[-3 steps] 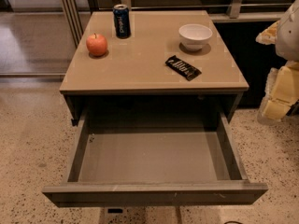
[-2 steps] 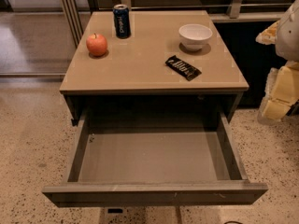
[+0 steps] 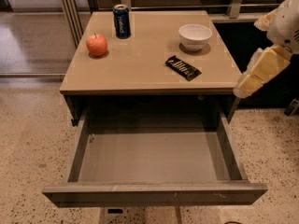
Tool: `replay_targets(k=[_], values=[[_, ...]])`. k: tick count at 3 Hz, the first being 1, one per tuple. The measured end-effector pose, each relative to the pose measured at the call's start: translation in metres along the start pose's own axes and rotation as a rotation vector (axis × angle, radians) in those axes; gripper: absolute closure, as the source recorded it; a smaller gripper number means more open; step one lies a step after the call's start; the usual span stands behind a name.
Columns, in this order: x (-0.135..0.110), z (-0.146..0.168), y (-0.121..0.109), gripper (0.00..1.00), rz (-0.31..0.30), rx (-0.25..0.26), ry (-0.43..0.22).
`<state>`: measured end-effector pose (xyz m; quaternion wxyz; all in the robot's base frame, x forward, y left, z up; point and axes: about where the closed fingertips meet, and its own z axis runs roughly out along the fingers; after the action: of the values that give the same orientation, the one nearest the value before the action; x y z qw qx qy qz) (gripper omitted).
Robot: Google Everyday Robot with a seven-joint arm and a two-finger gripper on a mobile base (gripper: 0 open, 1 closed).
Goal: Place rxbar chocolate into top drawer
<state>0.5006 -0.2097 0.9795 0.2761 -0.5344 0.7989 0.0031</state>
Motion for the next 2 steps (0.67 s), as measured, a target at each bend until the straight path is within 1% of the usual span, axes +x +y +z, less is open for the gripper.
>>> replay_targets(k=[1, 2], values=[[-0.0333, 0.0325, -0.0494, 0.0, 0.099, 0.05, -0.187], [-0.0323, 0.029, -0.0446, 0.0, 0.087, 0.049, -0.172]])
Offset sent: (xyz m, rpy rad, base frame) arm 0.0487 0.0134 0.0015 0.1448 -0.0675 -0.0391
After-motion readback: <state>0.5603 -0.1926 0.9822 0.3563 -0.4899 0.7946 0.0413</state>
